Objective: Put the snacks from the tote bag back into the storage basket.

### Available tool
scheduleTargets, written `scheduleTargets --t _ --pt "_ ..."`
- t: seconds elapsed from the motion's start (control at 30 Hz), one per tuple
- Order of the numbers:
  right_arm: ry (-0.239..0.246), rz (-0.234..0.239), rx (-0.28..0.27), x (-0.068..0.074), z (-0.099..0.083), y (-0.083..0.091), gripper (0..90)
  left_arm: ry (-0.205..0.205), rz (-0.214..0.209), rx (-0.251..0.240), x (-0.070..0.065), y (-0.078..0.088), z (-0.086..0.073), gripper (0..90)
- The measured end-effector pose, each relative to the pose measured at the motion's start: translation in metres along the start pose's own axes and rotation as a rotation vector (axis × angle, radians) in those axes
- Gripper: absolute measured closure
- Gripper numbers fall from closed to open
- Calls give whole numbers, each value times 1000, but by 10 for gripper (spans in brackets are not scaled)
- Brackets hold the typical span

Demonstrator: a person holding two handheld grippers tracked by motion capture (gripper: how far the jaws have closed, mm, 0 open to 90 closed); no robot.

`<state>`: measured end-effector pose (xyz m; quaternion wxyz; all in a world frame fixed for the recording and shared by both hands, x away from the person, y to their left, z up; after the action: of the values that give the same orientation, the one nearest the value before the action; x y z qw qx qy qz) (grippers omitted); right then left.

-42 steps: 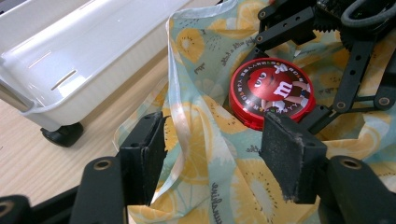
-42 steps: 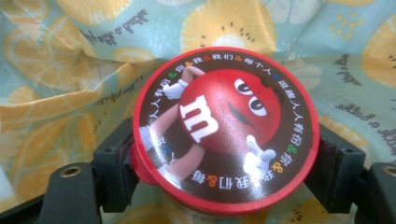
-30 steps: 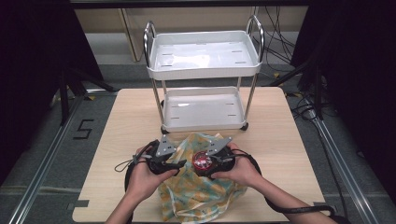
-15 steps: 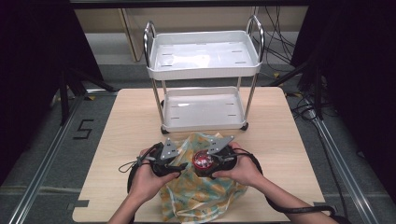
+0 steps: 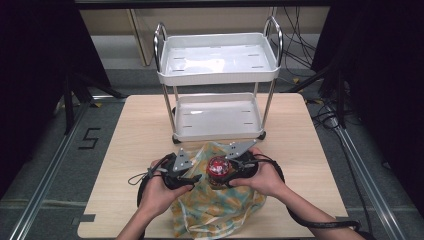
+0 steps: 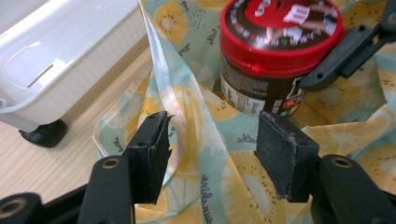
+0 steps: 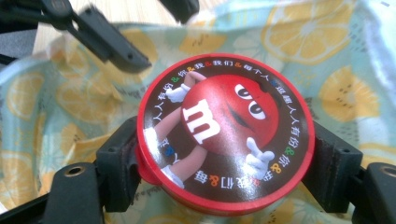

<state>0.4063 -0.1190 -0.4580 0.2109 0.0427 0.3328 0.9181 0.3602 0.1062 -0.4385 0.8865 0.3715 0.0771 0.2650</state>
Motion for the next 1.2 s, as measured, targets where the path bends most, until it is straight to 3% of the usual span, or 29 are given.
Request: scheduleTargets --t 0.07,0.13,0.17,0.27,0.47,0.5,0.57,1.07,1.1,1.13,1.2 --pt "7 -10 -10 -1 2 2 260 -18 -1 1 1 0 0 435" --pt "24 1 -23 -2 5 4 261 3 -2 -6 -1 -1 0 435" --pt "-3 -8 -21 -1 6 6 260 2 1 -6 -1 -1 0 435" --pt "-3 -11 -24 -2 9 7 261 -17 -1 -1 0 0 0 435" --pt "8 -6 -44 -5 16 13 261 10 4 -15 -1 1 0 415" --pt "-5 -18 -43 -5 17 13 261 36 15 -45 -2 1 1 407" --pt "-12 -11 -34 -5 19 15 261 41 14 -59 -1 4 2 395" --pt "-21 -39 -83 -11 31 23 261 45 33 -98 -1 23 4 365" --pt "-21 -39 -83 -11 31 23 261 28 33 -95 0 24 4 365" --pt "-7 -48 -97 -12 31 22 261 49 38 -94 -1 24 4 365" --pt "-25 -39 -87 -11 33 24 261 47 38 -95 0 26 4 365"
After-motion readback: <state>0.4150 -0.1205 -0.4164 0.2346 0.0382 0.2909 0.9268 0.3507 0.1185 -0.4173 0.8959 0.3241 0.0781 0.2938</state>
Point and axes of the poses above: each handheld gripper's, and its own axes: y roughly backward along the jaws, z roughly out of its top, x roughly to its left, the point moved 1 cm from there along -y, roughly forward along the jaws, and after that the axes turned 8 degrees about -z, right-handed, at the moved point
